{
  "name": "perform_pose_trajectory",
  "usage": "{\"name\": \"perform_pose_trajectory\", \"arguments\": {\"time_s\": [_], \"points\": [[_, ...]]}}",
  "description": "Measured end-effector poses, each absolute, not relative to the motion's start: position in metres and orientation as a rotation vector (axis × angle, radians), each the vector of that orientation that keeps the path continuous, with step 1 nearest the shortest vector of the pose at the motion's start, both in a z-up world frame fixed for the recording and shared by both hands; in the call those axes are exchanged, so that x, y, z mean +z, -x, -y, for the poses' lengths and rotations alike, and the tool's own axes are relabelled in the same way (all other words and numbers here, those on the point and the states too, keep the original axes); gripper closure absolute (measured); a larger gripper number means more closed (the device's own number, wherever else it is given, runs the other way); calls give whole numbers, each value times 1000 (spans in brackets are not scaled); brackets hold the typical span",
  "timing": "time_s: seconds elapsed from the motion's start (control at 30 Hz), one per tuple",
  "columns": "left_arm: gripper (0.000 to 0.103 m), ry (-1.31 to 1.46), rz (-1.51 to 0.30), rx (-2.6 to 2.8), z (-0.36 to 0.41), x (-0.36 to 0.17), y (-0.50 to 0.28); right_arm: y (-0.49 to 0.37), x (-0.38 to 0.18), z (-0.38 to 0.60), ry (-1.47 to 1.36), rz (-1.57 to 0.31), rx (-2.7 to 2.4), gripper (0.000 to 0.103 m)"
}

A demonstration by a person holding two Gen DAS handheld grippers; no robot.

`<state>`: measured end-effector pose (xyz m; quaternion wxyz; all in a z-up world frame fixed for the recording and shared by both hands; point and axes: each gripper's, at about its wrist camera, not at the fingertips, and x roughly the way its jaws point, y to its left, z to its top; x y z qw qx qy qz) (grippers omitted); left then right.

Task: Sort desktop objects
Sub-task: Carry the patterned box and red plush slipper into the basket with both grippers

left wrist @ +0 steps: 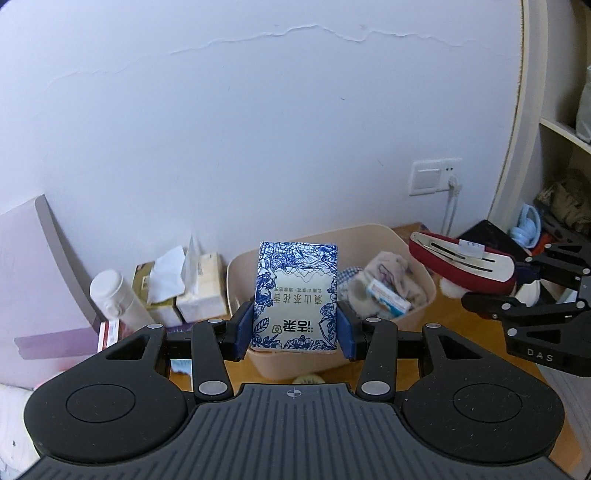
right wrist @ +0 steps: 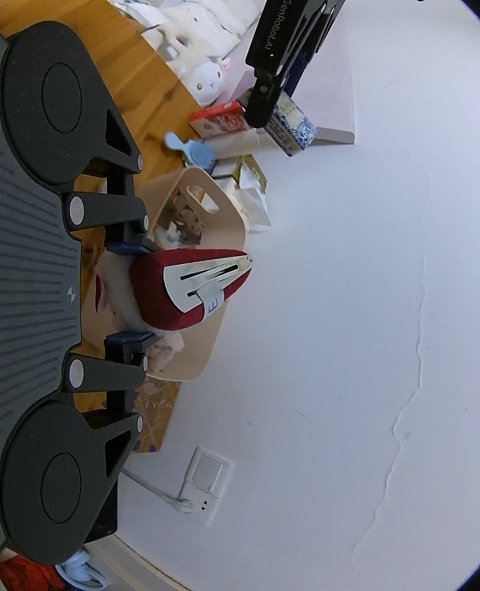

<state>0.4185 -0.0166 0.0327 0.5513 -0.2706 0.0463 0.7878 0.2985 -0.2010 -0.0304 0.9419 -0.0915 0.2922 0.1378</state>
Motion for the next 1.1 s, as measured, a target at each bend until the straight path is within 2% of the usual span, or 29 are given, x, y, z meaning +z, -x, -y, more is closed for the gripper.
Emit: {"name": "perform_pose_trajectory", "arguments": {"time_s": [0.33,0.7,1.1], "points": [[56,698,-95,1893,-48,17,-391,-355,-45,212,202,-617,272,67],[56,836,-140,1905,-124,-29,-372,-411,-79,210,235,-677,292,67],[56,942,-222,1897,-160,-70,-370,-443,-125,202,261,-762,312,67]]}}
